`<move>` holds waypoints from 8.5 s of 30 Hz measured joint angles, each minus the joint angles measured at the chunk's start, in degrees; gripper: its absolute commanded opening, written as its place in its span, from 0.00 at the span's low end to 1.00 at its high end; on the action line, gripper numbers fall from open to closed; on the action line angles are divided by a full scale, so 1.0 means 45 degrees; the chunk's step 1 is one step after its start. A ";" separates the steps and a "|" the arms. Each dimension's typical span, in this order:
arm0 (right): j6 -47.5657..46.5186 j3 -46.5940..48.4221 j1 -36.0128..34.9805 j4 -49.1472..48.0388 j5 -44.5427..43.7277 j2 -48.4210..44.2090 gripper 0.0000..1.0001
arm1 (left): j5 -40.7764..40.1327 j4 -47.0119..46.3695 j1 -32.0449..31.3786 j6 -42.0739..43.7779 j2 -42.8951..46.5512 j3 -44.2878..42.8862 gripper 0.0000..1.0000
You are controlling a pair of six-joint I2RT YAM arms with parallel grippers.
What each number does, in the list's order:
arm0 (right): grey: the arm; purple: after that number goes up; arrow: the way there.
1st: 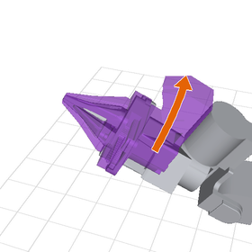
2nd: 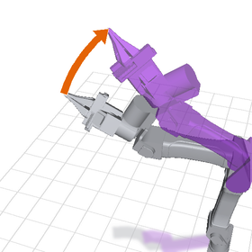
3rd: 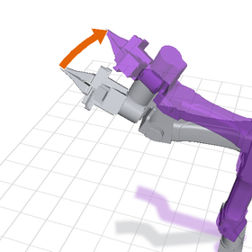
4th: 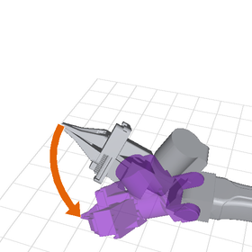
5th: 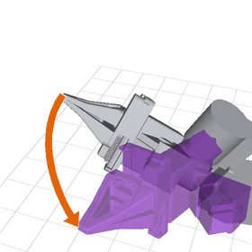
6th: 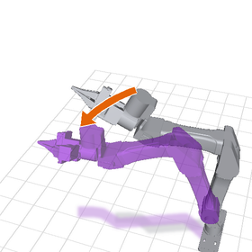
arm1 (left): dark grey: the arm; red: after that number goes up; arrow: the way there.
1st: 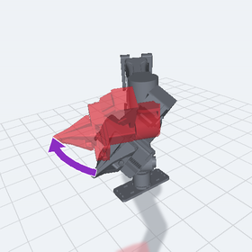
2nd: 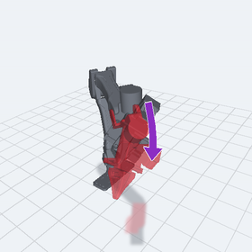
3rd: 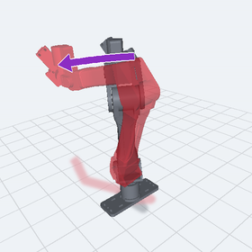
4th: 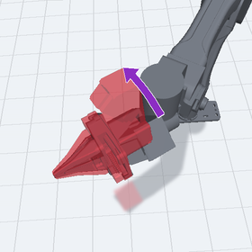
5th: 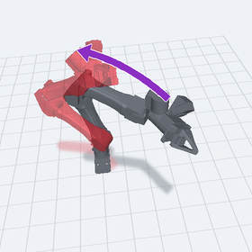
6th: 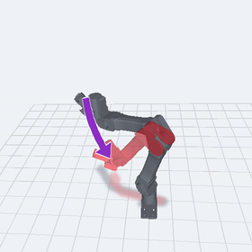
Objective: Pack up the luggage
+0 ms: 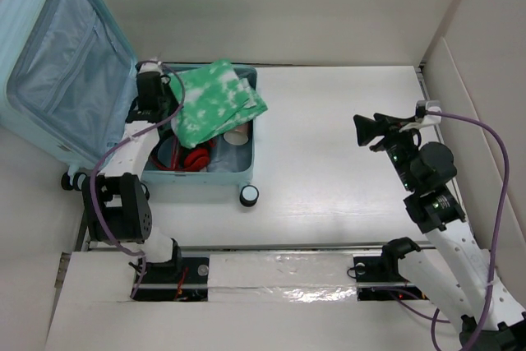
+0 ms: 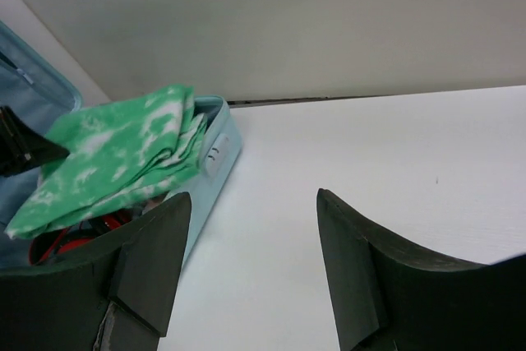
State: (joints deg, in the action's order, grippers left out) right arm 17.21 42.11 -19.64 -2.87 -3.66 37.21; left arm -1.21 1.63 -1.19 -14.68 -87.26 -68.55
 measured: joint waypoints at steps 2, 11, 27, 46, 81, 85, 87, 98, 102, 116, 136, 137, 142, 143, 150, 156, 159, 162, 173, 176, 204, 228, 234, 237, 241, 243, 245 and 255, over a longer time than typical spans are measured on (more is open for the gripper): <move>-0.0034 0.0000 -0.0078 0.0005 -0.0024 -0.0053 0.69 | -0.0053 0.0141 0.0908 -0.0049 -0.0024 0.0641 0.00; -0.0214 0.0000 -0.0515 0.0058 -0.0170 -0.0185 0.69 | -0.0991 0.0393 0.2123 -0.0049 -0.0073 0.1064 0.23; -0.0389 -0.0204 -0.0665 0.0073 0.0228 0.0180 0.00 | -0.2997 0.1190 0.2210 -0.1549 0.5445 0.2375 0.19; -0.0976 -0.0233 -0.0942 -0.0015 0.3050 0.0971 0.31 | -1.2036 0.2259 0.2633 -0.0515 0.8466 0.2535 0.64; -0.1297 -0.0121 -0.1156 0.0296 0.3317 0.2254 0.34 | -1.7481 -0.8733 -0.9899 1.5130 0.6047 0.6630 0.62; -0.1292 -0.0117 -0.1214 0.0306 0.3201 0.2244 0.36 | -1.8112 -0.6630 -1.3658 1.3206 0.6159 0.6290 0.67; -0.1292 -0.0117 -0.1243 0.0306 0.3109 0.2239 0.36 | -1.8102 -0.5353 -1.5227 1.2322 0.6188 0.5804 0.63; -0.1268 -0.0107 -0.1248 0.0306 0.2754 0.2322 0.17 | -1.7991 -0.2220 -1.6466 0.7397 0.7121 0.1865 0.48; -0.1297 -0.0107 -0.1336 0.0306 0.2705 0.2521 0.01 | -1.7014 -0.1447 -1.4280 0.5547 0.7868 0.0529 0.40; -0.1598 0.0291 -0.2642 0.0466 0.1642 0.3580 0.02 | -0.5814 0.2404 -0.0029 -0.0287 0.2739 -0.5746 0.25; -0.1773 0.0398 -0.2905 0.0544 0.1287 0.4148 0.04 | -0.4090 0.4609 0.4872 -0.1044 -0.1855 -0.5037 0.23; -0.1773 0.0398 -0.2900 0.0544 0.1273 0.4148 0.04 | -0.4124 0.4488 0.4872 -0.0996 -0.1972 -0.4862 0.22; -0.1773 0.0398 -0.2900 0.0554 0.1175 0.4119 0.05 | -0.4216 0.3449 0.5173 -0.1049 -0.2166 -0.3589 0.22; -0.1773 0.0398 -0.2905 0.0559 0.1146 0.4080 0.05 | -0.4124 0.3240 0.5280 -0.1175 -0.2166 -0.3327 0.20; -0.1763 0.0398 -0.2905 0.0563 0.0199 0.3254 0.05 | -0.2142 0.0568 0.5396 -0.2302 -0.2064 -0.0981 0.18; -0.1705 0.0398 -0.2900 0.0568 -0.0942 0.2798 0.14 | -0.0622 -0.0894 0.4245 -0.3497 -0.0850 0.1749 0.20; -0.1588 0.0398 -0.2837 0.0641 -0.1375 0.2871 0.23 | -0.0141 -0.0884 0.3279 -0.3779 0.0194 0.2744 0.21; -0.1496 0.0398 -0.2550 0.0656 -0.1632 0.3089 0.38 | 0.0806 -0.0869 0.2477 -0.4065 0.1365 0.3842 0.22; -0.1030 0.1185 0.0816 0.0855 -0.2220 0.5848 0.57 | 0.0811 -0.1797 -0.0937 -0.5187 0.5785 0.7524 0.23; -0.0874 0.2545 0.1802 0.0937 -0.2147 0.7917 0.57 | 0.0617 -0.2793 -0.1345 -0.5663 0.6465 0.8563 0.23; -0.1443 2.0181 0.0991 0.3861 0.1967 2.1303 0.94 | -0.8922 -0.3837 -1.1827 -0.6086 0.6849 1.0180 0.30; -0.1190 0.7645 0.1394 0.1598 0.2545 0.8937 0.00 | -0.7062 -0.2137 -1.1657 -0.5168 0.9568 0.8189 0.41; -0.0073 0.0748 -0.1200 0.1292 0.0049 0.2254 0.00 | -0.6494 -0.4561 -0.9729 -0.4289 0.7839 0.4881 0.48; 0.0277 -0.0549 -0.1302 0.1792 -0.1365 0.0155 0.00 | -0.5348 -0.5493 -0.7582 -0.4274 0.6484 0.3463 0.50; 0.0719 -0.1826 -0.1282 0.2307 -0.2929 -0.1355 0.00 | -0.3434 -0.5906 -0.4721 -0.4886 0.4721 0.2671 0.53; 0.0913 -0.2297 -0.1127 0.2589 -0.3449 -0.1379 0.00 | -0.2618 -0.5931 -0.3332 -0.5251 0.3526 0.2569 0.54; 0.1098 -0.2569 -0.0792 0.2662 -0.3803 -0.1054 0.00 | -0.2040 -0.5906 -0.2501 -0.5595 0.2521 0.2569 0.54; 0.1117 -0.2157 0.1365 0.2059 -0.3317 0.3585 0.00 | -0.0510 -0.7373 -0.1020 -0.7266 0.0782 0.4639 0.54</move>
State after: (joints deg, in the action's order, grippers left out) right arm 22.24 32.40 -13.50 6.39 -18.59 53.34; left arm -3.51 -31.55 -5.78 -47.37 -83.74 -47.68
